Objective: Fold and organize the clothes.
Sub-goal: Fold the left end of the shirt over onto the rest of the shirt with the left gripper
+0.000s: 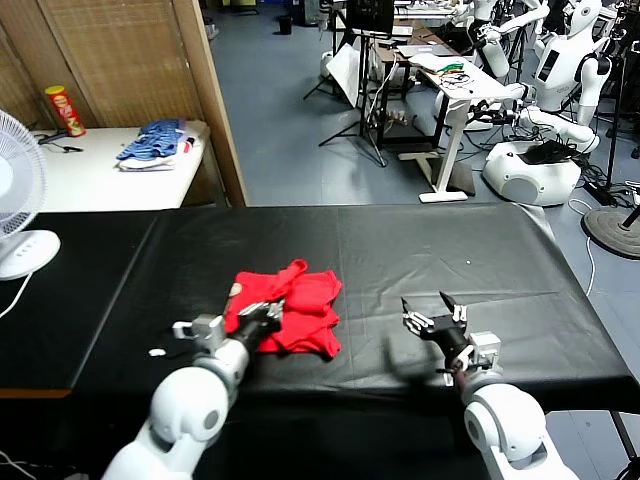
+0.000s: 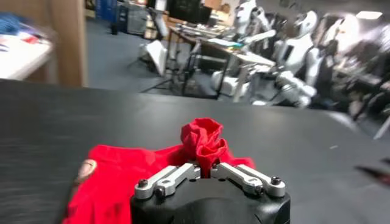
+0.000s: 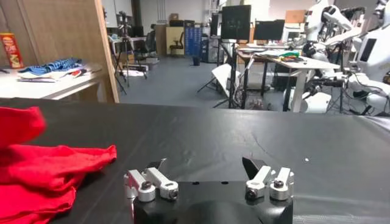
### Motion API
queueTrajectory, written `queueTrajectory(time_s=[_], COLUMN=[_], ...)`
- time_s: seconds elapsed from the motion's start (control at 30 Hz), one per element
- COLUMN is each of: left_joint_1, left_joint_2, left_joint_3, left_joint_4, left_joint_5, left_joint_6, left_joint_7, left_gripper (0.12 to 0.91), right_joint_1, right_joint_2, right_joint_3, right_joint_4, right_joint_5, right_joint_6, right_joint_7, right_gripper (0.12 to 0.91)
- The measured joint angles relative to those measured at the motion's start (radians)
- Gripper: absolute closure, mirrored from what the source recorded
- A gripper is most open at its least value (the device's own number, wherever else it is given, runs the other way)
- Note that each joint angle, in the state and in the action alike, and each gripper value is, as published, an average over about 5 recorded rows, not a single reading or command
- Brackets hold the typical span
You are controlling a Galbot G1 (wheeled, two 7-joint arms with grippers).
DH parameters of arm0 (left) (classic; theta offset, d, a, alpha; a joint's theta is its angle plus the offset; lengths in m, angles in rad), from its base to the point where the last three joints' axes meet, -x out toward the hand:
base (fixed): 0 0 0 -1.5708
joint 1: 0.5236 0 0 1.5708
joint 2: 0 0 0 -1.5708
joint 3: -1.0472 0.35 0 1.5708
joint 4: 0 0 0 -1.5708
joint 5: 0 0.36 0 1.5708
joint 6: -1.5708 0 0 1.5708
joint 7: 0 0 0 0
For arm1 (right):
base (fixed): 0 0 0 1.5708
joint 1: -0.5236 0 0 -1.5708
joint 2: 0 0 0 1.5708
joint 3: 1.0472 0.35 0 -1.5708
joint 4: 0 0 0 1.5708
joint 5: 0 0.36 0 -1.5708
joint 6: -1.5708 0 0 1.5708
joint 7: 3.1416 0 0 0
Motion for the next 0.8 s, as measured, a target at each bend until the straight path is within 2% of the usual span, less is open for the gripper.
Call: queueTrajectory(time_s=[0.23, 0.6, 0.67, 0.73, 0.8], left_joint_1=[-0.021, -0.024, -0.023, -0.025, -0.027], left_joint_2=[-0.080, -0.159, -0.168, -0.177, -0.189], left_joint_3=[0.019, 0.026, 0.026, 0.025, 0.022], left_joint_4=[0.060, 0.131, 0.141, 0.150, 0.160], left_joint_5=[0.051, 0.119, 0.128, 0.132, 0.124], left_joint_6=[-0.032, -0.072, -0.083, -0.094, -0.108], left_joint_7=[0.008, 0.016, 0.028, 0.041, 0.054], left_gripper=[0.871, 0.871, 0.851, 0.797, 0.703], right_joint_1=[0.001, 0.007, 0.012, 0.017, 0.023], right_joint_2=[0.006, 0.006, 0.004, 0.002, -0.001], right_joint_3=[-0.009, -0.025, -0.032, -0.041, -0.051], right_joint_4=[-0.002, -0.009, -0.012, -0.016, -0.021], right_joint_5=[-0.004, -0.007, -0.008, -0.014, -0.025], right_joint_6=[0.000, 0.000, 0.000, 0.002, 0.009], right_joint_7=[0.000, -0.005, -0.008, -0.022, -0.043], right_gripper=[0.227, 0.227, 0.227, 0.227, 0.227])
